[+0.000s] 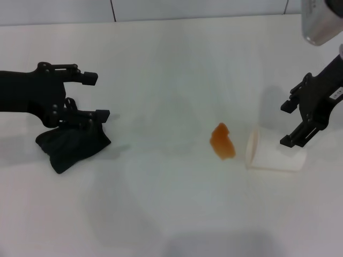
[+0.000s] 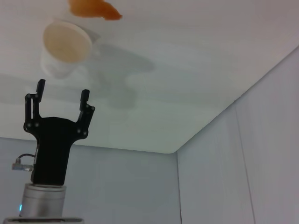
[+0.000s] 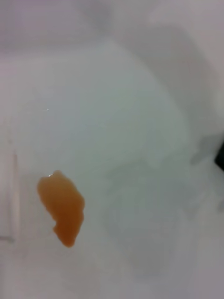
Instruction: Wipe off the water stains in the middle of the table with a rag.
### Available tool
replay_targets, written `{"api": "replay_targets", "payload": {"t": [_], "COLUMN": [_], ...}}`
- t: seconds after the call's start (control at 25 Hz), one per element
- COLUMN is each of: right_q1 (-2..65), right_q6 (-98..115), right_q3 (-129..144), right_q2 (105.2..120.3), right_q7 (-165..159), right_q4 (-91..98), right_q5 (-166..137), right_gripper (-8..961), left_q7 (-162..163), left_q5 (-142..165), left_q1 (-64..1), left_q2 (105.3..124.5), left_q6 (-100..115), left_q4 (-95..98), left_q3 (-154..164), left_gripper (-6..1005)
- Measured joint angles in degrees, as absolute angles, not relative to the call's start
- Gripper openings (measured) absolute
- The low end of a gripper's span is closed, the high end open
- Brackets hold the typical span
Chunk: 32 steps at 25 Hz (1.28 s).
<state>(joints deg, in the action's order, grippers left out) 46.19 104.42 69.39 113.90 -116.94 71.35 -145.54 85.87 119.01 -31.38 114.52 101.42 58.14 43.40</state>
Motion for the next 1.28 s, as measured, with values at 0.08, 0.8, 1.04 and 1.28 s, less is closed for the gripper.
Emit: {"api": "replay_targets", "payload": {"t": [0.08, 0.8, 1.04, 1.28], "right_q1": [46.2, 46.1, 47.0, 47.1], "right_q6": [103.8, 99.2, 95.8, 93.2], "right_q3": [70.2, 79.5, 82.9, 85.8], "right_q2": [114.03, 115.21, 115.31, 115.4], "right_q7": [-117.3, -120.4, -122.0, -122.5], "right_q4": [71.0, 66.2, 62.8, 61.5], "right_q5": [-146.1, -149.7, -151.2, -151.3], "right_gripper": [827, 826, 826, 826], "left_q7": [85.9, 85.9, 85.6, 85.6], "left_q5": [119.2, 119.4, 119.4, 119.4], "left_q1": [-31.4, -31.4, -31.4, -31.4], "left_q2": [114.54, 115.8, 115.95, 116.03], "left_q6": [101.4, 101.3, 101.3, 101.1], "left_q4": [58.1, 58.2, 58.2, 58.1], "left_q3": [43.4, 43.5, 44.2, 44.3], "left_gripper": [878, 878, 878, 878]}}
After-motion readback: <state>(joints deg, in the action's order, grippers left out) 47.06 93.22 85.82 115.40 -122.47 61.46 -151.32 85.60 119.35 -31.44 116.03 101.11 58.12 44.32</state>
